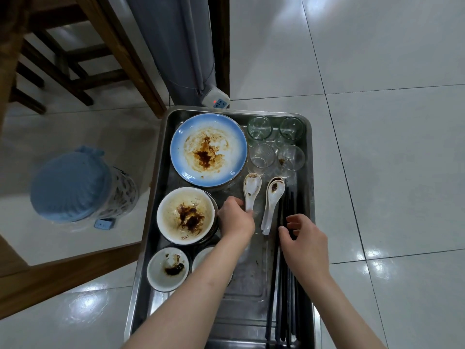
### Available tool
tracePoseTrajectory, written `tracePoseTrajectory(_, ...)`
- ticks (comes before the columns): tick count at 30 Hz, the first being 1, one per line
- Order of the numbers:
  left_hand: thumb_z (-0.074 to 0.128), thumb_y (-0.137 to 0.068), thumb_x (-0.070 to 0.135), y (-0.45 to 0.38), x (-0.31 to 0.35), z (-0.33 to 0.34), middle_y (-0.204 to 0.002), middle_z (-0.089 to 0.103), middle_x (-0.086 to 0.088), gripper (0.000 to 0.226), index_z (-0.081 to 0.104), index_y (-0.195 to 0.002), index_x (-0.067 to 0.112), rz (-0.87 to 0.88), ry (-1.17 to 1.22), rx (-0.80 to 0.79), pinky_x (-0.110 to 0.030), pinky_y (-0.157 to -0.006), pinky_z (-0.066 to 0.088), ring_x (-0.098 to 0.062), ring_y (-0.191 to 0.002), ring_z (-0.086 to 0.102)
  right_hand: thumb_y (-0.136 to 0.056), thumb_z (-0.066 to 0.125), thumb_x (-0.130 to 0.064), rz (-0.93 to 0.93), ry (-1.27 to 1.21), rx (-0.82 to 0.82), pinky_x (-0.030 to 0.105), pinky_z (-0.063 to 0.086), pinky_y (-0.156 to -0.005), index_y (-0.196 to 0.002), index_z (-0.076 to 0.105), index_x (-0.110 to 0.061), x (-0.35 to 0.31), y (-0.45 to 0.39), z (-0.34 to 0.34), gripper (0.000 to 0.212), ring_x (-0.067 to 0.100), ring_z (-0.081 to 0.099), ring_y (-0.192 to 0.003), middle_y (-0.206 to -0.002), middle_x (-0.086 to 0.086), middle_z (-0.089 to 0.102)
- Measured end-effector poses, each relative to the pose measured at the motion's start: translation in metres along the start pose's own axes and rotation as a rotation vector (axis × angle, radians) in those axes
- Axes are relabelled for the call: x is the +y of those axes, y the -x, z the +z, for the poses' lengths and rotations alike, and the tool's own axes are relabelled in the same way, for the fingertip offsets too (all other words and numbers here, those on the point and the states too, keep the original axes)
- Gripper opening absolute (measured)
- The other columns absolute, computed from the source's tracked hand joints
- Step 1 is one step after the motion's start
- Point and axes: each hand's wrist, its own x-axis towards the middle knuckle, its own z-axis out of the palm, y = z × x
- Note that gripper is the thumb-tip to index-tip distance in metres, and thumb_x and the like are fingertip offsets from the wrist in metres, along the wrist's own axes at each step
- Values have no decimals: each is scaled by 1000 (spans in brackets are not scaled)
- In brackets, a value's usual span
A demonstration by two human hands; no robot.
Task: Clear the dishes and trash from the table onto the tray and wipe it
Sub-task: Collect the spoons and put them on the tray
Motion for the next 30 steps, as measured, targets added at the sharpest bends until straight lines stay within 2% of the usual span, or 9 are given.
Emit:
tracePoseTrajectory(6,67,-83,10,0,1,-3,-110,62,-9,31,55,-112,10,-7,44,-17,-22,-75,41,-19,-97,58,-85,61,-22,-4,2,-7,26,47,-73,-104,61,-13,0,2,1,21,17,60,-89,-97,-1,65)
tracePoseTrajectory(11,64,-84,6,3,2,-4,-110,61,-8,29,53,-110,12,30,55,-2,-24,-77,42,-21,-99,57,-84,62,-23,-8,-5,-8,28,47,-76,-103,61,-14,-2,0,1,21,17,60,-90,-97,-1,65)
tracePoseTrajectory(16,68,-82,9,8,5,-8,-114,58,-8,35,52,-113,12,66,52,-12,-31,-88,48,-21,-105,55,-84,62,-22,-13,7,-14,30,48,-77,-105,61,-13,-2,1,-2,23,19,61,-92,-100,0,66)
tracePoseTrajectory(21,68,-83,12,16,10,-18,-118,53,-7,41,49,-119,13,115,3,-28,-24,-79,40,-18,-104,52,-84,62,-22,-23,15,-26,28,47,-75,-107,61,-13,-5,1,-8,25,19,61,-93,-103,1,66)
tracePoseTrajectory(26,68,-83,12,32,15,-31,-119,56,-5,43,49,-121,15,216,-52,-25,-29,-90,44,-19,-110,52,-84,62,-22,-37,17,-20,28,46,-75,-109,61,-12,-13,2,-15,27,19,61,-93,-104,3,66)
tracePoseTrajectory(30,67,-83,11,45,21,-46,-111,57,1,39,51,-118,18,246,27,-2,-22,-80,39,-15,-103,53,-85,61,-22,-53,9,-27,29,48,-76,-110,60,-12,-25,8,-25,27,18,60,-92,-105,2,66)
